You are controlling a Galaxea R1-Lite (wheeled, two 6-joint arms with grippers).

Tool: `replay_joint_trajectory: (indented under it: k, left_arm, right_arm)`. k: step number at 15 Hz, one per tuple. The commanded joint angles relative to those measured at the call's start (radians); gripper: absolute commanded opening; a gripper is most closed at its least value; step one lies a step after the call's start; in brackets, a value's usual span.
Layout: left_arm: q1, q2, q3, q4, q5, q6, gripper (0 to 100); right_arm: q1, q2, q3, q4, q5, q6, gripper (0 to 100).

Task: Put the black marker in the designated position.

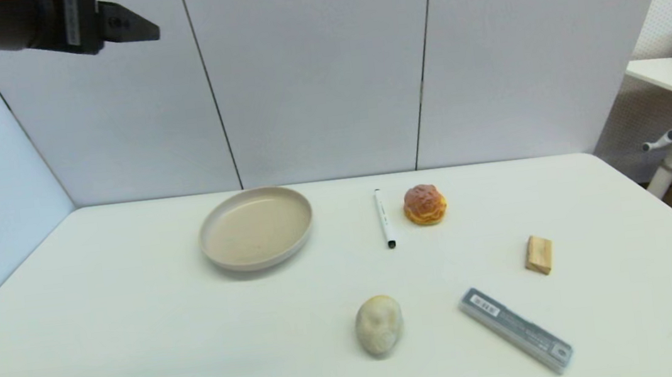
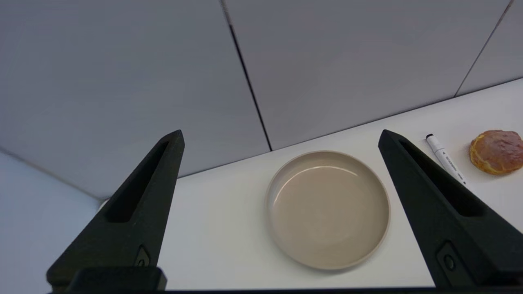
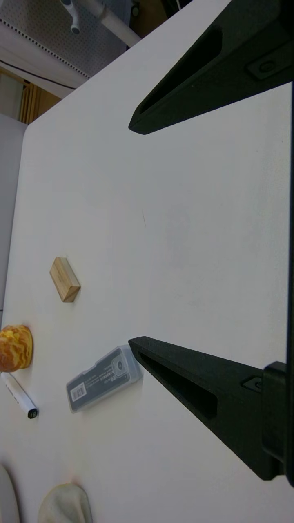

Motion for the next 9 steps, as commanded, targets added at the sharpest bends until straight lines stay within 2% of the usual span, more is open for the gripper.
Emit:
replay_joint_trajectory:
  k: [1, 3, 5, 7, 8, 9]
  left_arm:
    - [0.011, -0.25, 0.262, -0.03, -0.033, 0.016, 100]
    - [0.027, -0.342, 0.44, -0.099, -0.097, 0.017, 100]
    - [0.091, -0.436, 0.604, -0.152, -0.135, 0.033, 100]
    - [0.235, -0.525, 0.706, -0.177, -0.185, 0.133, 100]
    - [0.312, -0.598, 0.785, -0.177, -0.238, 0.166, 100]
    - [0.359, -0.675, 0.87, -0.177, -0.257, 0.166, 100]
  right_arm:
    - [0.0, 0.001, 0.0, 0.0, 0.002, -0.001, 100]
    - [0.0, 0.001, 0.0, 0.0, 0.0, -0.001, 100]
    - [0.0, -0.002, 0.0, 0.0, 0.0, -0.001, 100]
    - [0.0, 0.001, 0.0, 0.0, 0.002, -0.001, 100]
    - [0.0, 0.001, 0.0, 0.0, 0.002, -0.001, 100]
    - [0.0, -0.002, 0.0, 0.0, 0.0, -0.001, 100]
